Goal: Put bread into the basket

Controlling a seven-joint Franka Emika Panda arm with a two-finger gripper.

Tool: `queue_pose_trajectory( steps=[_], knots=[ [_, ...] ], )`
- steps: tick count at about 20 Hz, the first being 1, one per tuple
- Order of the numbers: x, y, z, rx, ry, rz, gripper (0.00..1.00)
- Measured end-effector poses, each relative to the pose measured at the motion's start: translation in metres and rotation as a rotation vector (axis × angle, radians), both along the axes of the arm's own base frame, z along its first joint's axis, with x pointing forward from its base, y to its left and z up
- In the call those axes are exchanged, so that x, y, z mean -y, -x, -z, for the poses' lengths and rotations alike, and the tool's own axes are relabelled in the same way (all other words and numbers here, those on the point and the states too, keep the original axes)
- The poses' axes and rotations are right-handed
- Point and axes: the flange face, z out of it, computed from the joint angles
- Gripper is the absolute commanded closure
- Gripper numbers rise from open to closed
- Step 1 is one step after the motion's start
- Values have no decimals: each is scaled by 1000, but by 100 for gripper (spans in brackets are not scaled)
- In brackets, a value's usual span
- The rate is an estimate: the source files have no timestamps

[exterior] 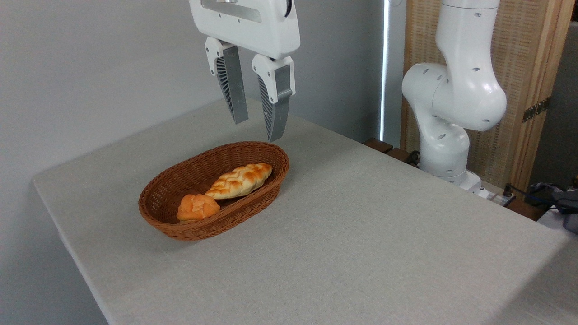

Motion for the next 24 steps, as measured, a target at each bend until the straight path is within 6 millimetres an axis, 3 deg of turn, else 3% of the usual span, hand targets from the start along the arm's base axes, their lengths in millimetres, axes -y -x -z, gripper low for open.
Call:
queue_pose_trajectory(
  steps=[6,11,19,24],
  knots=[
    [10,-12,19,-35,21,5,0],
    [18,-35,38,0,45,-2,0],
    [24,-48,61,-38,37,-120,0],
    [25,-52,62,-24,36,-120,0]
  ],
)
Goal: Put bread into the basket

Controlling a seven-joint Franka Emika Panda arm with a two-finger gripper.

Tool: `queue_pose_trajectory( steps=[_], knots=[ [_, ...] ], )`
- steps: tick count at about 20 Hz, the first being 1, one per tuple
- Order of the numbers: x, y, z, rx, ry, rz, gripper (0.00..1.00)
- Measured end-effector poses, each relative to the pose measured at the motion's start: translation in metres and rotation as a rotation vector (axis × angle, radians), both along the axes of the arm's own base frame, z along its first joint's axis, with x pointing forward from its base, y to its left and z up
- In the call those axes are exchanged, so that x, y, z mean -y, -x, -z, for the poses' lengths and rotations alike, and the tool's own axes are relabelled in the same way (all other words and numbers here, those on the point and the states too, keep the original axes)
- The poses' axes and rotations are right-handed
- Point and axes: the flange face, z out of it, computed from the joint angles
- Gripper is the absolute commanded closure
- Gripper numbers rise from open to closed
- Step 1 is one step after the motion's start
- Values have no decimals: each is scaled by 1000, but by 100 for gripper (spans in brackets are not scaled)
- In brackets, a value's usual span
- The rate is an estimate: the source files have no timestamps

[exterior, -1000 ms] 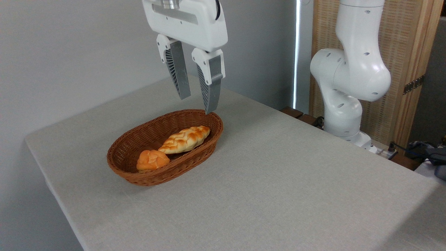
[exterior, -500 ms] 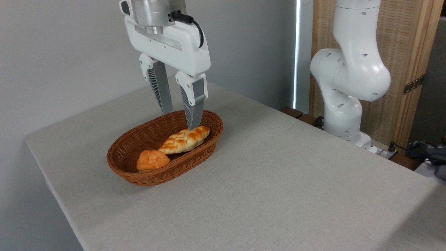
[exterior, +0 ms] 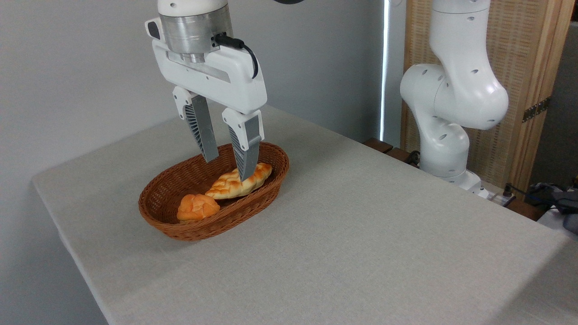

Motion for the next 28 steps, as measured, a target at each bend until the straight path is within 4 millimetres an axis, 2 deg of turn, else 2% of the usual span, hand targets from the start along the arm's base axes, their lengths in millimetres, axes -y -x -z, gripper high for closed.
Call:
queue_pose_trajectory(
  steps=[10,28],
  knots=[
    [8,7,-16,32,1,51,0],
    [8,8,-16,32,-3,115,0]
  ],
)
